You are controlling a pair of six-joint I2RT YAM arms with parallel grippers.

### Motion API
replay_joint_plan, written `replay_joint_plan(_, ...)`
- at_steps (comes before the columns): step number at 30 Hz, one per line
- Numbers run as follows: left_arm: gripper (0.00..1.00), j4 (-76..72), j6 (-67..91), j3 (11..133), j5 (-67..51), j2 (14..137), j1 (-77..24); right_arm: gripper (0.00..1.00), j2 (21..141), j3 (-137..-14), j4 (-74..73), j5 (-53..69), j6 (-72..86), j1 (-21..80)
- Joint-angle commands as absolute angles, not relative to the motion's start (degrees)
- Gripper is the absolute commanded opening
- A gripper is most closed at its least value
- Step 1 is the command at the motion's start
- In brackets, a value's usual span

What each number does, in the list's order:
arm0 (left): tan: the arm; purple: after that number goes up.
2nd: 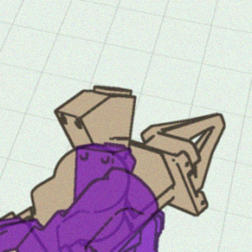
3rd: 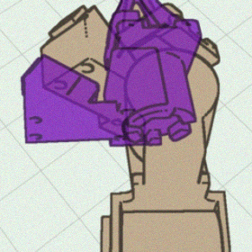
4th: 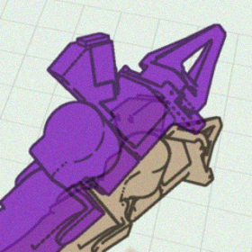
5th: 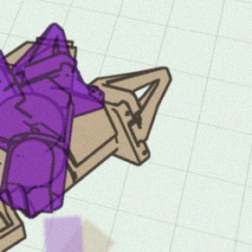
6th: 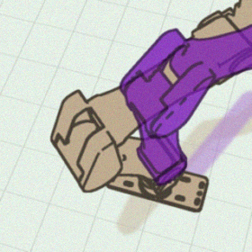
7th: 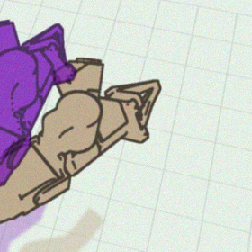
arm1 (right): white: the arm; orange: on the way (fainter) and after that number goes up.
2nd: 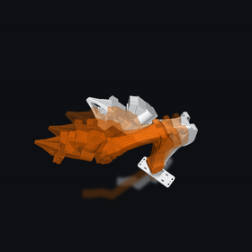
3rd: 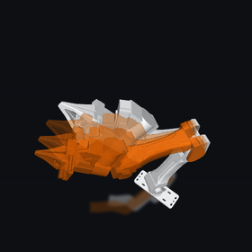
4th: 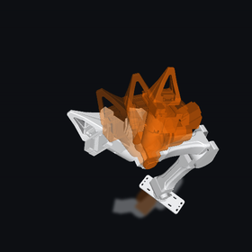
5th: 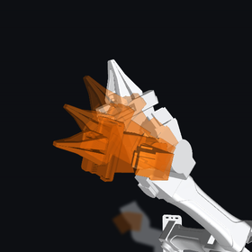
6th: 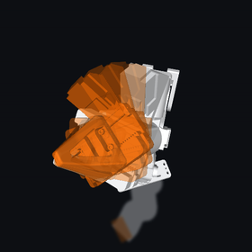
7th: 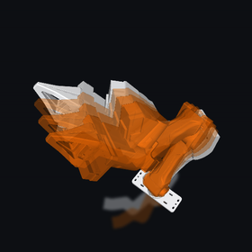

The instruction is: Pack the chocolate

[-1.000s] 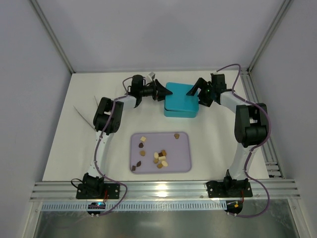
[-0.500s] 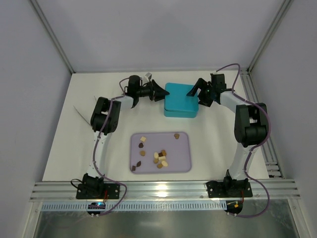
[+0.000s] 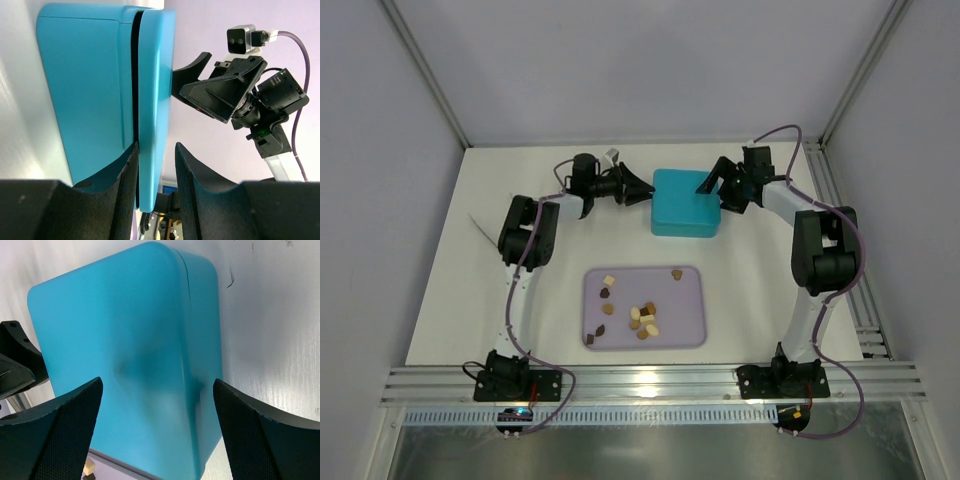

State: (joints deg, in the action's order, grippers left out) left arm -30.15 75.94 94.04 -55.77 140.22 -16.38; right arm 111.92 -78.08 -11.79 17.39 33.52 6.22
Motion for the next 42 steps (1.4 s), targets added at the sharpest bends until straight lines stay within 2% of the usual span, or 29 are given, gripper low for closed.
replay_joint_plan(1,0.35,-32.08,74.62,93.34,-57.39,136.49,-15.82,0.91,112.32,-80.42,-11.95,15.82,32.08,6.94)
replay_joint_plan(19,0.35,-19.17,63.90,93.69,-55.55,134.91,-15.12,0.90,114.26,-85.95,-18.19,12.04,30.15,8.87)
replay_joint_plan(42,0.41,-17.84,61.53,93.60,-53.61,133.07,-16.96,0.90,117.86,-95.27,-27.95,5.36,25.23,13.27)
